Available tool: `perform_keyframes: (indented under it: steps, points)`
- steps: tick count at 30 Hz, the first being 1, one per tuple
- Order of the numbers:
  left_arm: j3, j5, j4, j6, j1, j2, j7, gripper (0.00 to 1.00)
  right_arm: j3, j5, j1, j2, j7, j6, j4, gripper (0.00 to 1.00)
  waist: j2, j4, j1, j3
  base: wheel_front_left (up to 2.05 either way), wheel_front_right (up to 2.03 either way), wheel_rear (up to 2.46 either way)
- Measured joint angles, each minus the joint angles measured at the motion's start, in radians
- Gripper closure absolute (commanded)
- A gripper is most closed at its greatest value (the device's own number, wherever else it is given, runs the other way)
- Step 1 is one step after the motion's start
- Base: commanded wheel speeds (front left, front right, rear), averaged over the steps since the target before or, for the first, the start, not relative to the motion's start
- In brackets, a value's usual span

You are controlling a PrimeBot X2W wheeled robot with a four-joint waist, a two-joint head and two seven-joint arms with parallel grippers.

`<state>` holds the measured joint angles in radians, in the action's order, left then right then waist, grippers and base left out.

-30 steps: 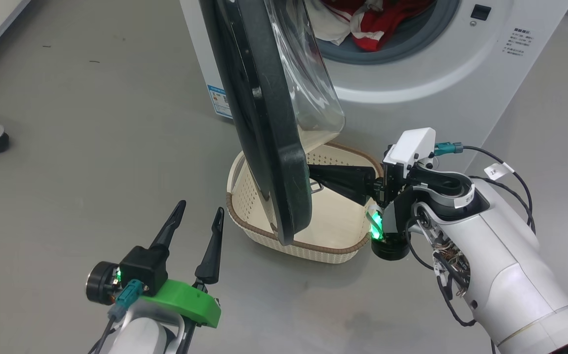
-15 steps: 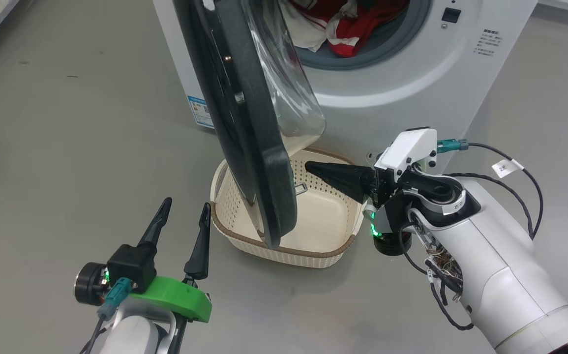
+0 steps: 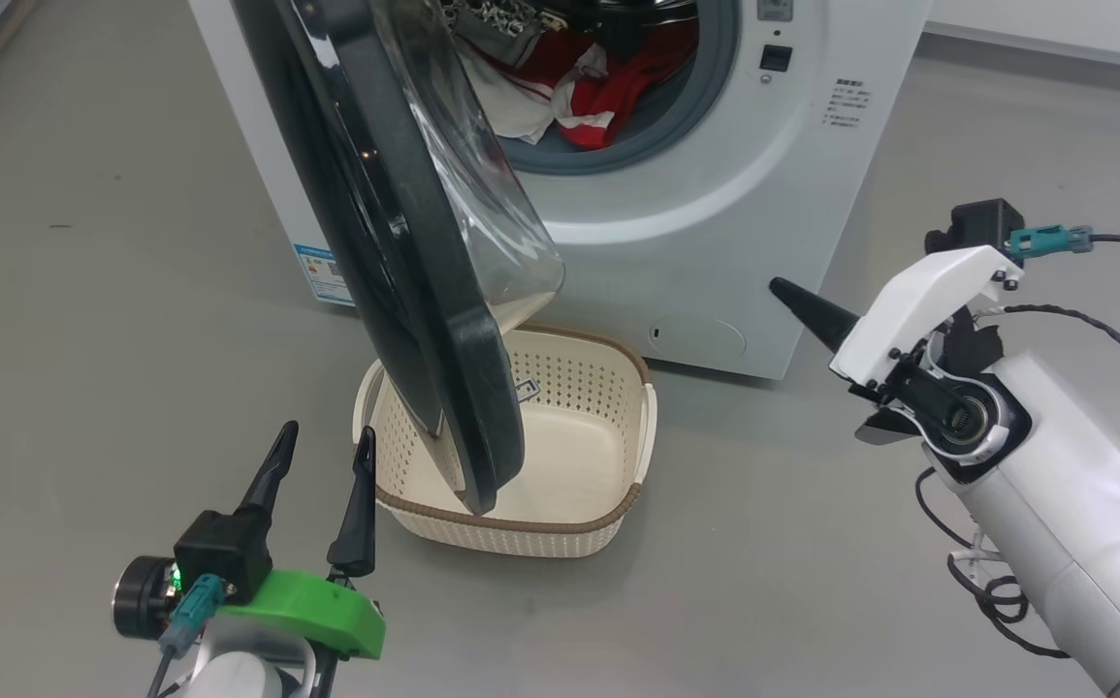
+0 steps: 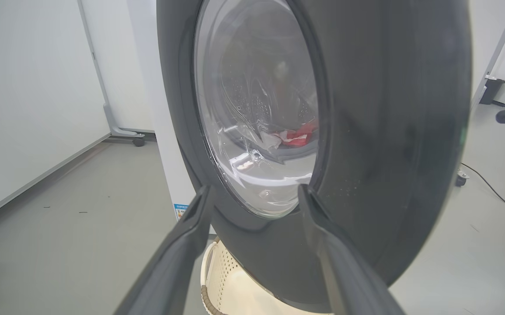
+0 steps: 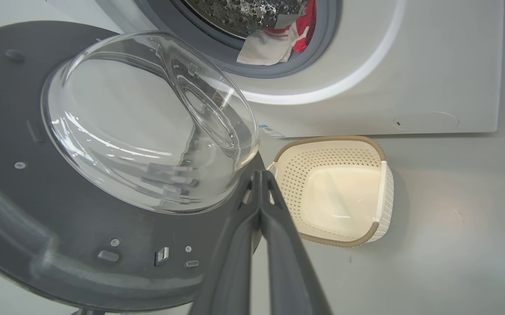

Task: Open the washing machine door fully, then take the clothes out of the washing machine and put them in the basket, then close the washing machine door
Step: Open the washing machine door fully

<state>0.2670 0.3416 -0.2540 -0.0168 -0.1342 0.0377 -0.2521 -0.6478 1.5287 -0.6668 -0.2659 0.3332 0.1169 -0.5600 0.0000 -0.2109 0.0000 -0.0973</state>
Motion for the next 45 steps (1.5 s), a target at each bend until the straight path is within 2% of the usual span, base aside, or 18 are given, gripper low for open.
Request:
perform_keyframes:
  steps: [2,4,16,22,30,34,39,45]
  points:
    - [-0.011,0.0,0.0,0.0,0.01,0.009,0.0,0.0,-0.04,-0.118,0.014,-0.053,-0.077,0.004,0.022,1.0,0.0,0.023,0.0,0.012,0.0,0.0,0.0]
    - [-0.021,0.0,0.0,0.0,0.016,0.013,0.0,0.0,-0.071,-0.197,0.026,-0.08,-0.126,0.004,0.043,1.0,0.0,0.037,0.0,0.021,0.0,0.0,0.0]
    - [-0.048,-0.01,0.0,0.004,0.044,0.03,0.0,0.0,-0.143,-0.498,0.166,-0.172,-0.461,0.004,0.126,1.0,0.0,0.107,0.0,0.08,0.0,0.0,0.0]
    - [-0.067,-0.01,0.005,0.004,0.07,0.032,0.0,0.0,-0.139,-0.543,0.258,-0.172,-0.594,-0.05,0.165,1.0,0.0,0.132,0.0,0.102,0.0,0.0,0.0]
    - [-0.077,-0.01,0.009,0.006,0.084,0.033,0.0,0.0,-0.077,-0.6,0.361,-0.188,-0.598,-0.161,0.206,1.0,0.0,0.152,0.0,0.117,0.0,0.0,0.0]
    - [-0.09,-0.01,0.014,0.013,0.088,0.032,0.0,0.0,-0.029,-0.625,0.414,-0.182,-0.594,-0.201,0.244,1.0,0.0,0.157,0.0,0.12,0.0,0.0,0.0]
    - [-0.104,-0.01,0.02,0.013,0.1,0.033,0.0,0.0,0.101,-0.681,0.458,-0.152,-0.591,-0.218,0.339,1.0,0.0,0.164,0.0,0.124,0.0,0.0,0.0]
    - [-0.11,-0.011,0.026,0.013,0.107,0.032,0.0,0.0,0.161,-0.745,0.563,-0.14,-0.59,-0.233,0.382,1.0,0.0,0.171,0.0,0.125,0.0,0.0,0.0]
